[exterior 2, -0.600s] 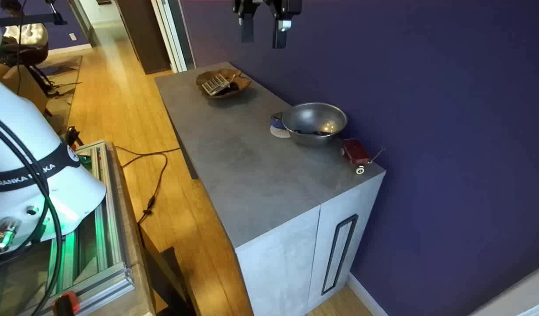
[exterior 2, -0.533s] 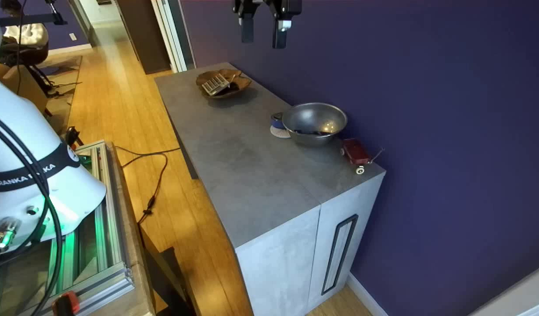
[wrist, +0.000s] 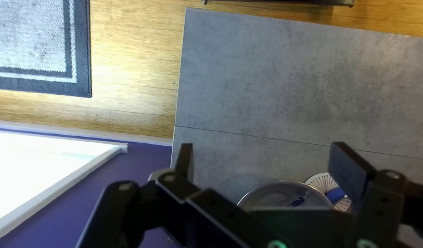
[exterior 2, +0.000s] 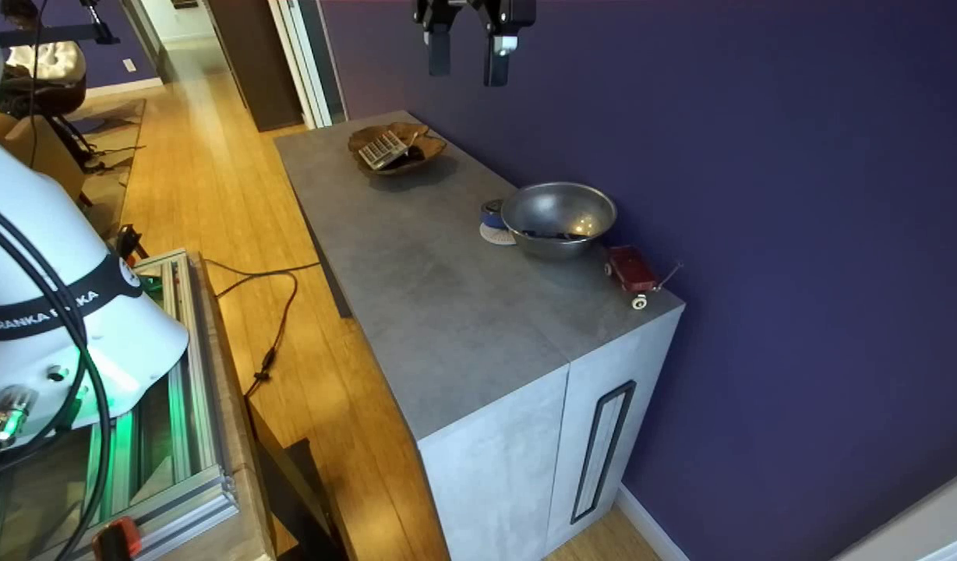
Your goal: Pick up the black pen from the silver bowl and put it in the brown bowl
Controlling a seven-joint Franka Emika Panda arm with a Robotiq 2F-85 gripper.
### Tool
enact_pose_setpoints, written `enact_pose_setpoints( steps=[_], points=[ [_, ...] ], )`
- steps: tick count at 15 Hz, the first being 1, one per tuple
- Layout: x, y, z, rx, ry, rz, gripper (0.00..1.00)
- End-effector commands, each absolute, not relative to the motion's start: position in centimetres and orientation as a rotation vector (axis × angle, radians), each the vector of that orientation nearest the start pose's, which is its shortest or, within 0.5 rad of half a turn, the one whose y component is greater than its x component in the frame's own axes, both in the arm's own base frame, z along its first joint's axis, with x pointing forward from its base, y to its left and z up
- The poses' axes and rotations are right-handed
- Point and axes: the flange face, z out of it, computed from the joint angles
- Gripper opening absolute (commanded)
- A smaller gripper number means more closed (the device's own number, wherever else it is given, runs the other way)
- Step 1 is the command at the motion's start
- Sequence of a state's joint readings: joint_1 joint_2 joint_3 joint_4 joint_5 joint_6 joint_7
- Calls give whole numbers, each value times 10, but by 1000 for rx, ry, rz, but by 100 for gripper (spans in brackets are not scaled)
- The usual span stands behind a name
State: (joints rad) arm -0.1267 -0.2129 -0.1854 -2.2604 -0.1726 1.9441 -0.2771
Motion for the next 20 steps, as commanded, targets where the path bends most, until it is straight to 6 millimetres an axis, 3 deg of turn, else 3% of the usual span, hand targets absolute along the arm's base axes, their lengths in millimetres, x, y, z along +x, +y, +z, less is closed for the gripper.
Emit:
enact_pose_setpoints(
  steps=[1,2,3,6,9,10,12,15,17,18,20],
  points=[
    [443,-158,440,-3216,-69,218,100],
    [443,-158,440,-3216,-69,218,100],
    [452,-142,431,-3184,-152,199,100],
    [477,-69,395,-3083,-314,177,100],
    [510,-10,348,-3062,-198,70,100],
    [524,-5,333,-3054,-91,-16,100],
    [539,-7,311,-3036,37,-111,100],
    [545,-41,291,-2993,241,-218,100],
    [543,-66,291,-2945,363,-303,100],
    [543,-49,284,-2995,264,-232,100],
    [542,-69,285,-2973,341,-268,100]
  ],
)
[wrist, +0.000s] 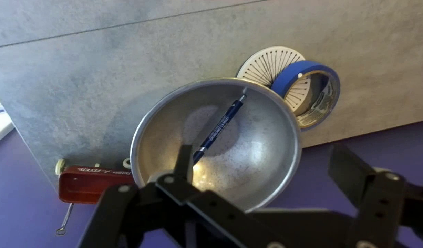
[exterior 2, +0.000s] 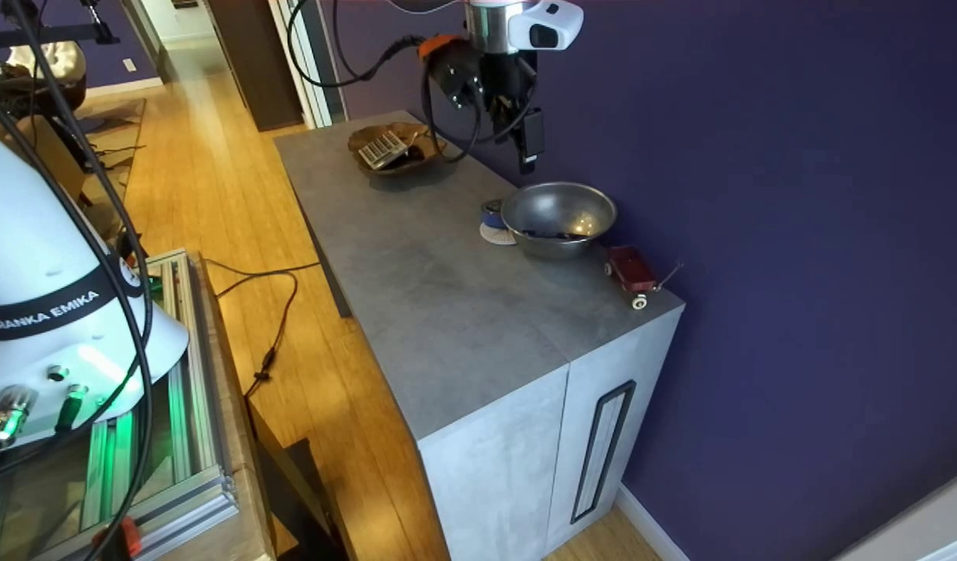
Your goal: Pick up the black pen from the silver bowl and put it in the brown bowl
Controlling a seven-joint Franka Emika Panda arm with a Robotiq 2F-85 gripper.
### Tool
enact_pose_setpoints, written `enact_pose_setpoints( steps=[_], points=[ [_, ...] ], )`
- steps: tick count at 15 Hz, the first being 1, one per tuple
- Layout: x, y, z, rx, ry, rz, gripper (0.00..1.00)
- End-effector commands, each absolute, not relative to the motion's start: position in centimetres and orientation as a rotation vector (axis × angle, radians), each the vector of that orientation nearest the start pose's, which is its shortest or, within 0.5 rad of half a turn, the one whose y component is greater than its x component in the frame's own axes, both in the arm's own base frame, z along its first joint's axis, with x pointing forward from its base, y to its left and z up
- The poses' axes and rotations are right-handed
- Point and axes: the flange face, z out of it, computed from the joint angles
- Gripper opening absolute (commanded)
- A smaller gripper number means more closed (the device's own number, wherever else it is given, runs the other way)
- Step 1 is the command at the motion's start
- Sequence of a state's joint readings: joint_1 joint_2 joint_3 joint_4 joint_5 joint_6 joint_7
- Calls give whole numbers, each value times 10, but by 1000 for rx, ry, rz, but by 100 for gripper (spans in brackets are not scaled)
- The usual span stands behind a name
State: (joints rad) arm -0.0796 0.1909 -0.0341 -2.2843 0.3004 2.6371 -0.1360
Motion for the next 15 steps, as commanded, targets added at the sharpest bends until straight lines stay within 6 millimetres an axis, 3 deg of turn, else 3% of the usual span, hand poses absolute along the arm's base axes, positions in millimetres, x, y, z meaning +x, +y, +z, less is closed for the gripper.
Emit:
enact_pose_setpoints(
  steps=[1,7,12,15],
  points=[
    [542,-71,286,-2969,353,-272,100],
    [596,-77,241,-2905,785,-426,100],
    [624,-80,187,-2961,1008,-386,100],
    [634,-73,160,-2967,1063,-318,88]
  ],
)
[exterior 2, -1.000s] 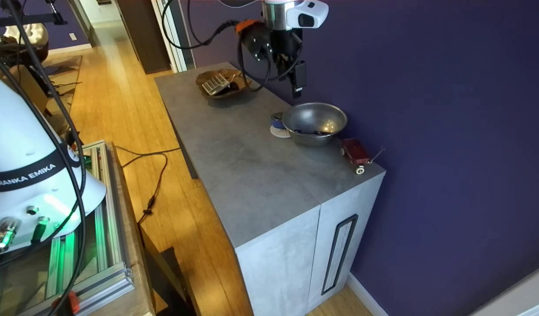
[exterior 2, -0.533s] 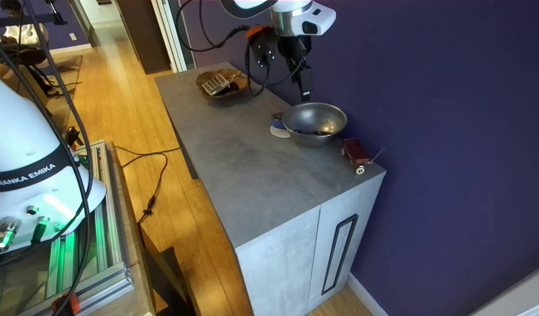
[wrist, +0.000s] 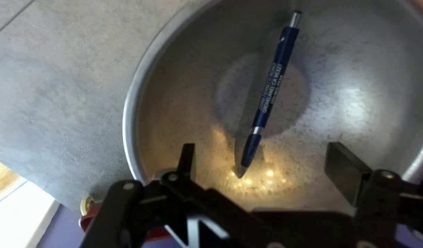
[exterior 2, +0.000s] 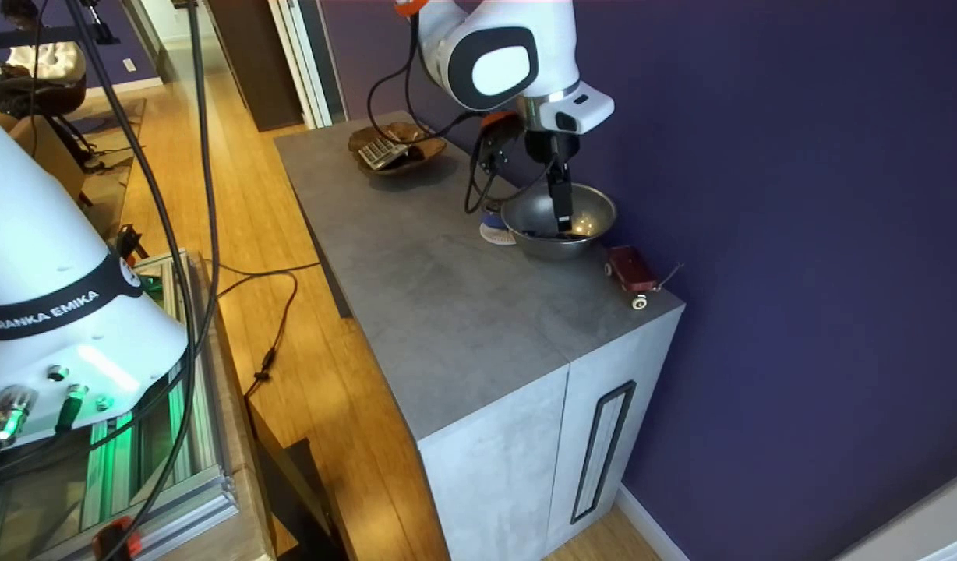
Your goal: Pick up the black pen from the silver bowl and put it in the brown bowl
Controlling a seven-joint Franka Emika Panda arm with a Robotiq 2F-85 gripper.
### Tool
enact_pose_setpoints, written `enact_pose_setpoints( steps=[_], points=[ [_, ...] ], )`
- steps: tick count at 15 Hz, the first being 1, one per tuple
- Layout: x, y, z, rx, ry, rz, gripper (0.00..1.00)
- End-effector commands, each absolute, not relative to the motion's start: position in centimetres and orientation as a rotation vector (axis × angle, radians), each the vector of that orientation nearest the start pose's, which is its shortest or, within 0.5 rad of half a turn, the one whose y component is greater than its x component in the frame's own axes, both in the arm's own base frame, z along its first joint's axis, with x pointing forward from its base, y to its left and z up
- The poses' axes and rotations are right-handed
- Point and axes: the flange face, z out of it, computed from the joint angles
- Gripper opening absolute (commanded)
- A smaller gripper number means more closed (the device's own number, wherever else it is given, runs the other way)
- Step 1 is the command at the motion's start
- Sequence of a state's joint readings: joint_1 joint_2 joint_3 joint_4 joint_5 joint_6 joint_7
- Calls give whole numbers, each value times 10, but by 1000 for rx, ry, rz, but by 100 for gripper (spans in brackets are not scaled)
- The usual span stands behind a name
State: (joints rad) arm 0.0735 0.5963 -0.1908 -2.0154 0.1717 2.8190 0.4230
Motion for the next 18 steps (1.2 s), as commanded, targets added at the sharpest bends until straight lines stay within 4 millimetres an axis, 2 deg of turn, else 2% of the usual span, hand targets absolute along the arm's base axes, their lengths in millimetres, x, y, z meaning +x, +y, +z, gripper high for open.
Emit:
enact_pose_setpoints(
  steps=[1,2,3,6,8,11,13,14,18],
  points=[
    [638,-69,154,-2964,1070,-303,76],
    [641,-67,149,-2964,1079,-288,71],
    [645,-66,144,-2965,1088,-273,70],
    [653,-68,132,-2961,1119,-228,39],
    [657,-70,129,-2960,1136,-214,25],
    [660,-72,139,-2960,1147,-228,5],
    [658,-74,150,-2965,1134,-231,0],
    [654,-75,159,-2971,1112,-223,2],
    [619,-75,219,-3018,864,-254,3]
  ],
)
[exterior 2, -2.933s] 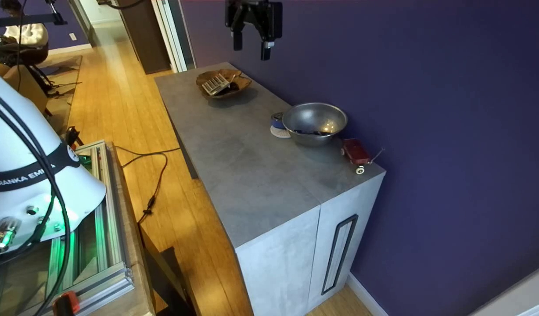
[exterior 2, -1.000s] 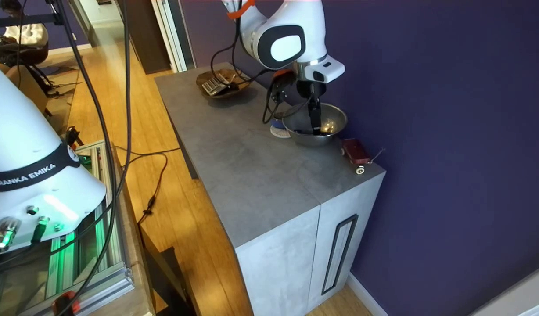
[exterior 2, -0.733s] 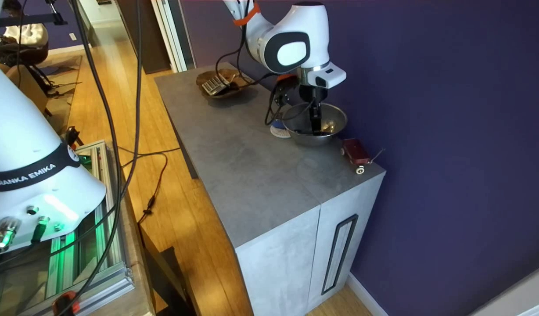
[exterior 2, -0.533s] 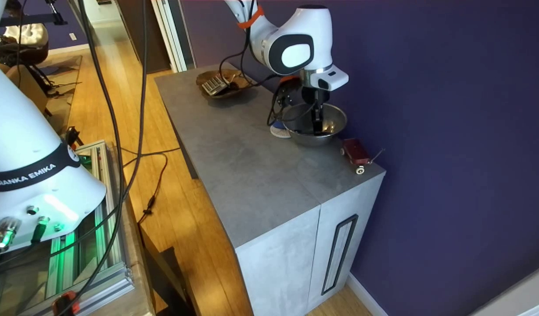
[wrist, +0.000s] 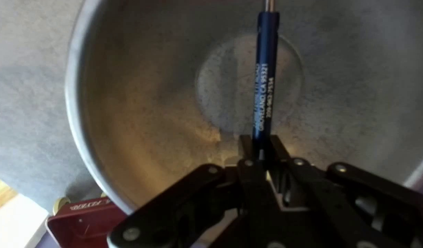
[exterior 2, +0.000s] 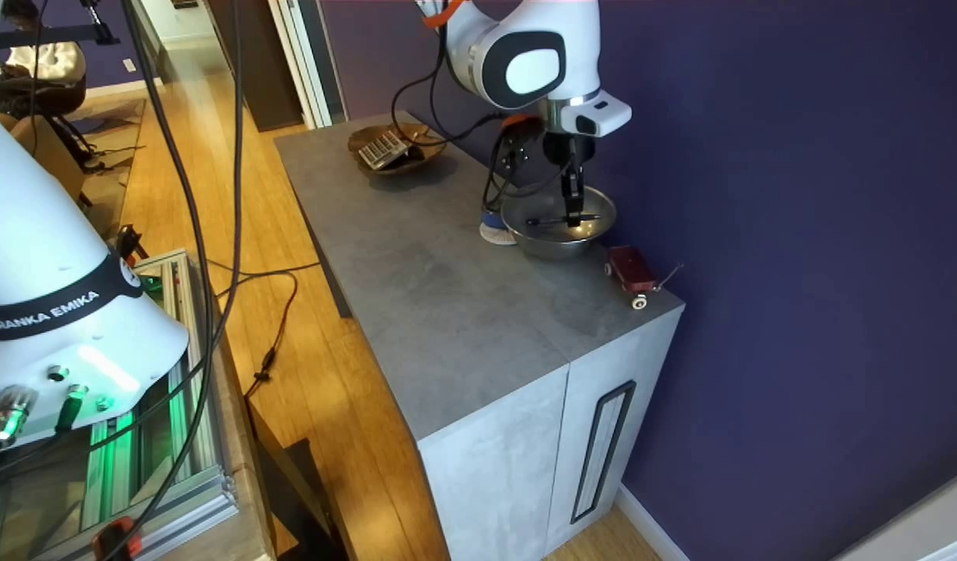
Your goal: Pick up the black pen from the silver bowl and put it in the brown bowl
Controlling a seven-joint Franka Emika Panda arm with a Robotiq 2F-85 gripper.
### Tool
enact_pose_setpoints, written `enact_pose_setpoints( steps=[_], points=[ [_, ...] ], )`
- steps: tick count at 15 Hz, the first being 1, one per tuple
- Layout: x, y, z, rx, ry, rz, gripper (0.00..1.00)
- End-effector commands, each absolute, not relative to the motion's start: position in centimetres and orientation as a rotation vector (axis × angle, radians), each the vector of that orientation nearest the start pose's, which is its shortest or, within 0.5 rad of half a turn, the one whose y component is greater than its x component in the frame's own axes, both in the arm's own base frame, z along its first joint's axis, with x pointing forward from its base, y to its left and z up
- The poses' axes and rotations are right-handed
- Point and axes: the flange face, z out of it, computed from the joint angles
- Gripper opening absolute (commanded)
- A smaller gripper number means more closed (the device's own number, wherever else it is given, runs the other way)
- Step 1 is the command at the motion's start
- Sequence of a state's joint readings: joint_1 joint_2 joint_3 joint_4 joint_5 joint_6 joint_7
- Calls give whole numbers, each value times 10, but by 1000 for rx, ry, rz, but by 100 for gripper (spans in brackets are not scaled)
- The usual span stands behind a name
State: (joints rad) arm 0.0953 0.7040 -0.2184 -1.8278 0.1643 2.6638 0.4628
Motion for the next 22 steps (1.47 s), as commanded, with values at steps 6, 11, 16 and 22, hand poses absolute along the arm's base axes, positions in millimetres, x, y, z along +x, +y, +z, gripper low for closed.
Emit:
enact_pose_setpoints(
  steps=[6,11,16,22],
  points=[
    [568,-9,279,-3014,352,-261,3],
    [539,142,277,-2992,-80,-195,3],
    [526,200,271,-2965,-221,-164,13],
    [549,263,254,-2910,-564,-204,3]
  ],
)
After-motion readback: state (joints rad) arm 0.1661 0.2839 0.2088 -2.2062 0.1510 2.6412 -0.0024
